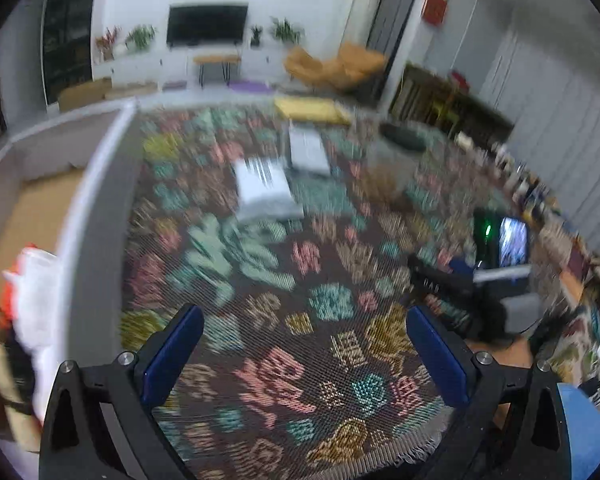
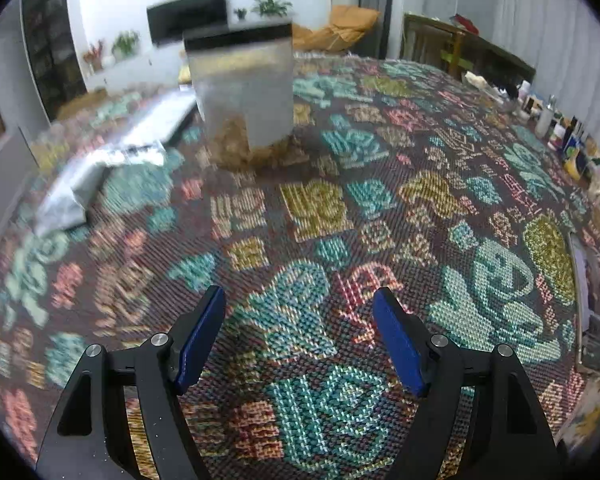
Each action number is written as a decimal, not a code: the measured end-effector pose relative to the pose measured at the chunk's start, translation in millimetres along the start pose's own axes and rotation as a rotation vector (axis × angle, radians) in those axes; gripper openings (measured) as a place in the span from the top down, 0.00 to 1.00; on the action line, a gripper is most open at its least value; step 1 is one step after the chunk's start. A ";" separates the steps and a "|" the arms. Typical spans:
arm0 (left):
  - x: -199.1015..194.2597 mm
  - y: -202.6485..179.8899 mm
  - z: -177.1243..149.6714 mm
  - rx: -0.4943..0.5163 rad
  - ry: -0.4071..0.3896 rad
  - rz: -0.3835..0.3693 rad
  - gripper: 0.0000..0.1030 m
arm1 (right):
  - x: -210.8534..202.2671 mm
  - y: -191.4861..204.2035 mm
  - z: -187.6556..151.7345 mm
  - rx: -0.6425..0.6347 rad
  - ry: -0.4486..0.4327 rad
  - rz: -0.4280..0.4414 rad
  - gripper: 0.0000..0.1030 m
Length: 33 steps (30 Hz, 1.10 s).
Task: Organize soft objects
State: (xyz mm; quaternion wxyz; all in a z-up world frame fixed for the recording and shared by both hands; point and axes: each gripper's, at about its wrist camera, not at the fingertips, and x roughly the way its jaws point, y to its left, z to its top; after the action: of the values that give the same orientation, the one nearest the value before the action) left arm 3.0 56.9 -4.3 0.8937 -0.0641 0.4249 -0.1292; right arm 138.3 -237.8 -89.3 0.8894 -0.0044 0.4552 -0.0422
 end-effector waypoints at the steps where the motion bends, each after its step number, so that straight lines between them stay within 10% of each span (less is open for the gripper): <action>1: 11.0 0.6 -2.6 -0.007 0.020 0.009 0.02 | -2.0 -4.7 -2.0 0.007 -0.010 0.005 0.22; 14: 93.7 38.4 42.2 -0.200 0.064 0.081 0.02 | -4.6 -7.9 -5.5 0.035 0.000 0.027 0.16; 28: 234.1 38.8 135.3 -0.005 0.199 0.247 0.03 | -4.5 -7.2 -5.6 0.036 0.000 0.027 0.14; 33: 216.2 50.4 134.9 -0.020 0.124 0.258 0.38 | -3.7 -6.8 -5.0 0.035 0.001 0.028 0.14</action>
State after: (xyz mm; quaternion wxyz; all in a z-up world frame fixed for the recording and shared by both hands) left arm 247.5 44.1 -91.1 0.8743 -0.0096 0.4851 -0.0128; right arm 131.6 -244.2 -88.9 0.8896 0.0175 0.4548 -0.0377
